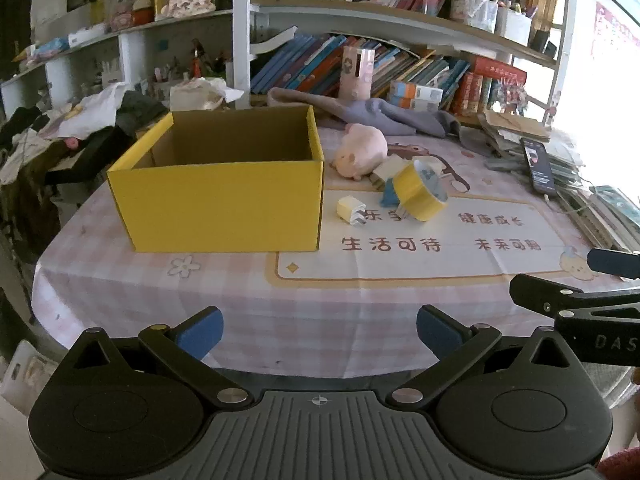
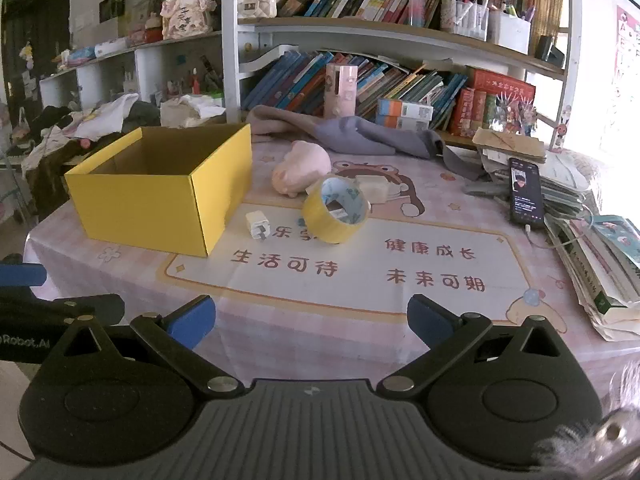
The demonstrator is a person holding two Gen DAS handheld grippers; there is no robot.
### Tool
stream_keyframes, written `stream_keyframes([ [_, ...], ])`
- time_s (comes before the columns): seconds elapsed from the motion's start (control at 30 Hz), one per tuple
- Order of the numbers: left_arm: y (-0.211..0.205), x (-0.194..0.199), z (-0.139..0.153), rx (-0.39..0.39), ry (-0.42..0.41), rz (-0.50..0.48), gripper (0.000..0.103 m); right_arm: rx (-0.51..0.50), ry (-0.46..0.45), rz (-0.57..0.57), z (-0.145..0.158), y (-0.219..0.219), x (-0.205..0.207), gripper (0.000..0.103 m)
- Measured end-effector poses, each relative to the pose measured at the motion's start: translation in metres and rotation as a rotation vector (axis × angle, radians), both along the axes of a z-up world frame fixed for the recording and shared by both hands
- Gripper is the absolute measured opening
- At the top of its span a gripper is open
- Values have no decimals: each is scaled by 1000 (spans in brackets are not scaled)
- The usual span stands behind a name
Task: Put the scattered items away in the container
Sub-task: 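Move both tools toward the tape roll and charger beside the box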
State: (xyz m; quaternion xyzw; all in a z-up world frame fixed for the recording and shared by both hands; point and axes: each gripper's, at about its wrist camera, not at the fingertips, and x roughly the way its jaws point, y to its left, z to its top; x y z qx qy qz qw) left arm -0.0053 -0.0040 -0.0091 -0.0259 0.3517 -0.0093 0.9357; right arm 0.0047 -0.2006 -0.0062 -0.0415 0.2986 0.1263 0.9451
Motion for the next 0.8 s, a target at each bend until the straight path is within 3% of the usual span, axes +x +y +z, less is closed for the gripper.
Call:
stream_keyframes([
  [0.8,5,-6,3,11,23,72,103,24,64,13,-3,-5,3,103],
])
